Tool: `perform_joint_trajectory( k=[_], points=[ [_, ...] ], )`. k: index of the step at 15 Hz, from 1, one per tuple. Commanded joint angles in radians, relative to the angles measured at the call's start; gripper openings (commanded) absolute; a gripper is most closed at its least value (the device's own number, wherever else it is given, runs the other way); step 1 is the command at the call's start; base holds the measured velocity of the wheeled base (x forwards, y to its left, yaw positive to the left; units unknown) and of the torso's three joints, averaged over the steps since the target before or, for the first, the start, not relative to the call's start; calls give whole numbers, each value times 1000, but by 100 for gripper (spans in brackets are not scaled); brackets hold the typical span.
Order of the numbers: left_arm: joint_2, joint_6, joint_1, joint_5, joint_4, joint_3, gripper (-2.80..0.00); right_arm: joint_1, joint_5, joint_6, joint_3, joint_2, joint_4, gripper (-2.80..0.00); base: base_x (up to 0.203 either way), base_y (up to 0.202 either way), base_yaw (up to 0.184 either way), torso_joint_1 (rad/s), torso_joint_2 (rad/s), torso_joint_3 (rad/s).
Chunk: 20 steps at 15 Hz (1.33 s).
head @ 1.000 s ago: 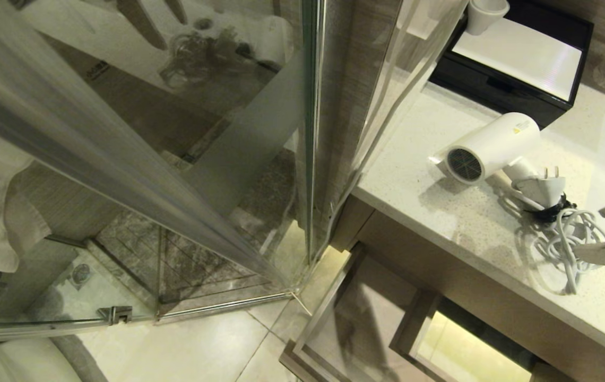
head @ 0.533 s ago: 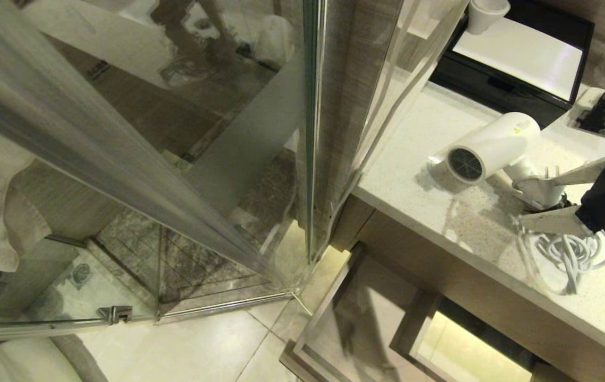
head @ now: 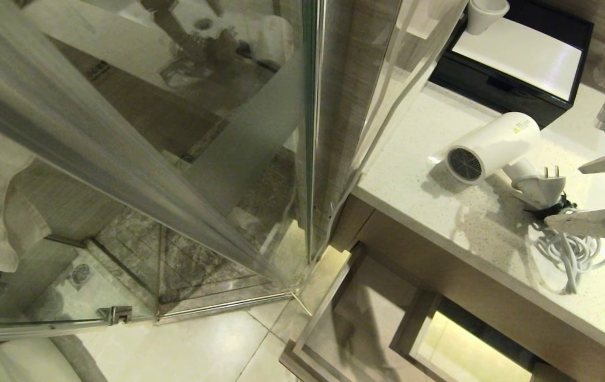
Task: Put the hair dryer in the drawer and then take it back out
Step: Pick up the hairdryer
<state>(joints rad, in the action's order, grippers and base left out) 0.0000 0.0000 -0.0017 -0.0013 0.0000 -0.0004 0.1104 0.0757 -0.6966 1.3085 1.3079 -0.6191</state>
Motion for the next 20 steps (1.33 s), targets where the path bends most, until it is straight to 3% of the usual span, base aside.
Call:
perform_joint_trajectory(
  k=[1,4,7,11,20],
  points=[
    [0,0,0,0,0,2,-280,-7,-47,0,-9,-11,-1,0,0,0,0,0,0,0],
    [0,0,0,0,0,2,-280,-12,-91,4,-5,12,22,0,0,0,0,0,0,0],
    [0,0,0,0,0,2,-280,-11,-146,59,1,47,55,0,0,0,0,0,0,0],
    [0,0,0,0,0,2,-280,-11,-161,131,-13,75,40,0,0,0,0,0,0,0],
    [0,0,0,0,0,2,-280,-11,-162,171,-59,145,48,0,0,0,0,0,0,0]
  ],
)
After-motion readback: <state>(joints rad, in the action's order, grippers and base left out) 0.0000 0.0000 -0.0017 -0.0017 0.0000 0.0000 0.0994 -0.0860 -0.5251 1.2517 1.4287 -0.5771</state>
